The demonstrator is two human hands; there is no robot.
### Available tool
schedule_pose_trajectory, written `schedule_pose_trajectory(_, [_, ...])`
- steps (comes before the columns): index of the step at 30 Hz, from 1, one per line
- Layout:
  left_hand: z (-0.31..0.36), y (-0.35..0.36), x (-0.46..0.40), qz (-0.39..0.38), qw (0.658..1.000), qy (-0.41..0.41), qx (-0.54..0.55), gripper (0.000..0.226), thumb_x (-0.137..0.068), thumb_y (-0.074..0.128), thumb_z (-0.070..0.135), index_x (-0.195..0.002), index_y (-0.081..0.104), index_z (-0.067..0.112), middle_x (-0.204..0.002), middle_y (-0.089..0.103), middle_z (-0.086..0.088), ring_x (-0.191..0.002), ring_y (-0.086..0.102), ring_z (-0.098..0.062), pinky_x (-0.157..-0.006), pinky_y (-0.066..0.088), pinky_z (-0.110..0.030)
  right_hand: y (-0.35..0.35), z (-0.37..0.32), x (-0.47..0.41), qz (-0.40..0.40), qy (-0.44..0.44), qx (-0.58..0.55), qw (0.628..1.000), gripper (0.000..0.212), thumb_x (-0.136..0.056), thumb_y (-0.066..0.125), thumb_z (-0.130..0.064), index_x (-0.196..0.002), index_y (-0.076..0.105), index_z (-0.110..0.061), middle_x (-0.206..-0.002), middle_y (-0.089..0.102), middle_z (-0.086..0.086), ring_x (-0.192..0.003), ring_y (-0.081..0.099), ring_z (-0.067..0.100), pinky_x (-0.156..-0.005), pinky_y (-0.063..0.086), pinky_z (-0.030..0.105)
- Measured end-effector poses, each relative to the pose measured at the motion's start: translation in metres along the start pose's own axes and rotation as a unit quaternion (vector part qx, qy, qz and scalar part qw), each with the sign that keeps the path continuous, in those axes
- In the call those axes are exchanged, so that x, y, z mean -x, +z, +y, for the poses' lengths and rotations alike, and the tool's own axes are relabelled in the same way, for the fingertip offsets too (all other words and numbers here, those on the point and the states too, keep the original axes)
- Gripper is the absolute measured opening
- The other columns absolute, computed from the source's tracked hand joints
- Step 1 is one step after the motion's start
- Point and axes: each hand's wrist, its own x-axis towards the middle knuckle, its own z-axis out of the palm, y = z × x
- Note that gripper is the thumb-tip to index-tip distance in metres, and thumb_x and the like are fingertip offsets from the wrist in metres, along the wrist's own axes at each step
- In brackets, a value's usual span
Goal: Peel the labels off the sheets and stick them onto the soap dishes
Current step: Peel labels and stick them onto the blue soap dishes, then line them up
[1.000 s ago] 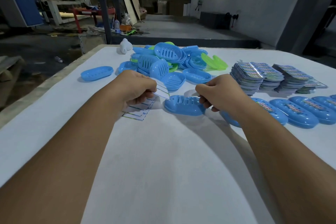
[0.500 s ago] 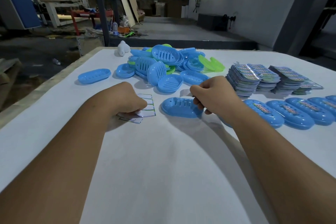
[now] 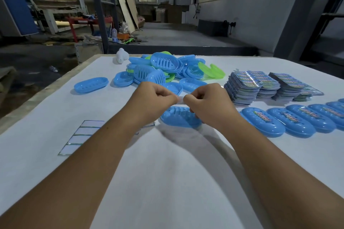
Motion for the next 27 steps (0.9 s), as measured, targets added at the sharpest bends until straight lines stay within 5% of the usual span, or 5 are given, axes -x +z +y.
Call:
schedule_pose_trajectory(3, [0.0017, 0.004, 0.0029, -0.016, 1.0, 0.0, 0.022, 0.01, -0.083, 0.077, 0.03, -0.076, 0.078, 0.023, -0.08, 0.076, -0.007, -0.081, 0.071, -0.023, -0.079, 0.057, -0.034, 0.0014, -0.0013, -0.0008, 0.009, -0.014, 0.006, 1.0, 0.032, -0.076, 0.064, -0.031, -0.067, 0.065, 0.0, -0.067, 0.067, 0.015, -0.049, 0.05, 0.016, -0.054, 0.054, 0.043])
schedule_pose_trajectory(6, [0.0027, 0.0061, 0.0035, -0.021, 0.999, -0.007, 0.033, 0.01, -0.084, 0.076, 0.027, -0.076, 0.079, 0.023, -0.085, 0.077, -0.007, -0.091, 0.071, -0.022, -0.088, 0.055, -0.037, 0.0018, -0.0013, -0.0008, 0.013, -0.019, 0.004, 1.0, 0.031, -0.077, 0.066, -0.031, -0.066, 0.066, -0.002, -0.066, 0.067, 0.012, -0.05, 0.053, 0.015, -0.057, 0.057, 0.043])
schedule_pose_trajectory(22, [-0.0023, 0.0077, 0.0017, -0.008, 0.999, -0.004, 0.041, 0.017, -0.085, 0.076, 0.031, -0.068, 0.077, 0.031, -0.077, 0.076, 0.01, -0.081, 0.07, -0.003, -0.073, 0.053, -0.021, 0.0028, -0.0009, 0.0008, -0.024, -0.036, -0.026, 0.999, 0.023, -0.083, 0.064, -0.026, -0.065, 0.071, -0.014, -0.061, 0.07, -0.005, -0.047, 0.056, 0.008, -0.05, 0.048, 0.027])
schedule_pose_trajectory(27, [-0.0049, 0.0043, 0.0001, 0.028, 0.998, -0.005, 0.055, 0.013, -0.081, 0.08, 0.035, -0.071, 0.077, 0.028, -0.066, 0.072, 0.019, -0.059, 0.061, 0.012, -0.049, 0.039, -0.003, 0.0028, -0.0014, 0.0037, -0.063, -0.065, -0.059, 0.994, 0.023, -0.09, 0.057, -0.022, -0.077, 0.076, -0.023, -0.065, 0.072, -0.012, -0.048, 0.055, 0.007, -0.045, 0.045, 0.024])
